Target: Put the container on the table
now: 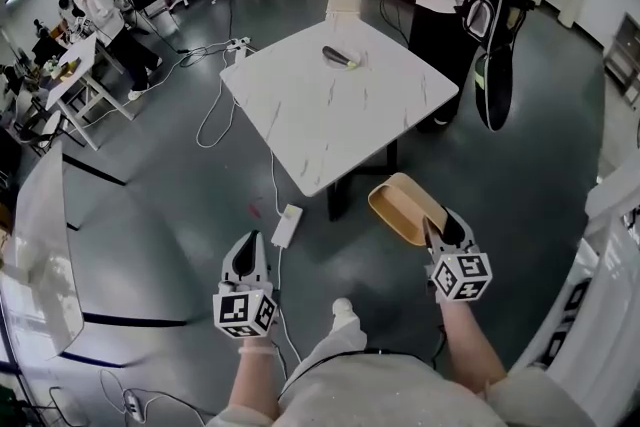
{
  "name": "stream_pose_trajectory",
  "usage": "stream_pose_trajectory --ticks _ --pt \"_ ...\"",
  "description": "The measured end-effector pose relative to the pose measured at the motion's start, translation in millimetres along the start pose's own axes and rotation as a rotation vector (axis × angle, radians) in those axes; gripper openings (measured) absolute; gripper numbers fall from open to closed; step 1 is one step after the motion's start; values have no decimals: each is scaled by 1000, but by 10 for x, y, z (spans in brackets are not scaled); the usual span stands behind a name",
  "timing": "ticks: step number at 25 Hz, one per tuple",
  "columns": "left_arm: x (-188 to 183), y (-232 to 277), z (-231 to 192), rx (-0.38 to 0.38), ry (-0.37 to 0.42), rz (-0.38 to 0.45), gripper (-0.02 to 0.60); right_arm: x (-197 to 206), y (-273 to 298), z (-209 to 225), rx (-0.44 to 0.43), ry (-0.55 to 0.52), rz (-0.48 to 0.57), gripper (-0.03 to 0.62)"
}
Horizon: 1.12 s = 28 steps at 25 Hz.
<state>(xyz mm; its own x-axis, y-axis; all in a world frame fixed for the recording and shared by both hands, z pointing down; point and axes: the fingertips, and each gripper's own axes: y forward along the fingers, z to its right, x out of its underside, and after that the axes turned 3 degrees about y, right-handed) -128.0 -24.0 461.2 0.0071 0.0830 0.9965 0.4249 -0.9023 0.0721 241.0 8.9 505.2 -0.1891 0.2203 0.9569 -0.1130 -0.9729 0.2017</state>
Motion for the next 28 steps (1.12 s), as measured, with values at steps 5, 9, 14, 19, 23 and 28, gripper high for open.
stream_pose_trajectory --ticks 5,9,14,19,23,28 --pt "0 139 -171 -19 -8 -6 5 -11 230 -82 -15 0 -13 144" --pt "19 295 -268 -19 -18 -8 5 -44 398 -118 -14 -3 -21 144" --pt "-8 537 -304 -1 -23 -1 5 -127 560 -36 2 -13 -18 144" --pt "44 742 -398 4 -30 -11 5 -156 754 19 16 -9 -17 144" --pt "95 857 -499 1 -38 -18 5 -137 920 1 17 -5 -26 144" --pt "145 950 -618 -5 -43 -21 5 -148 1101 -78 3 -2 -22 144"
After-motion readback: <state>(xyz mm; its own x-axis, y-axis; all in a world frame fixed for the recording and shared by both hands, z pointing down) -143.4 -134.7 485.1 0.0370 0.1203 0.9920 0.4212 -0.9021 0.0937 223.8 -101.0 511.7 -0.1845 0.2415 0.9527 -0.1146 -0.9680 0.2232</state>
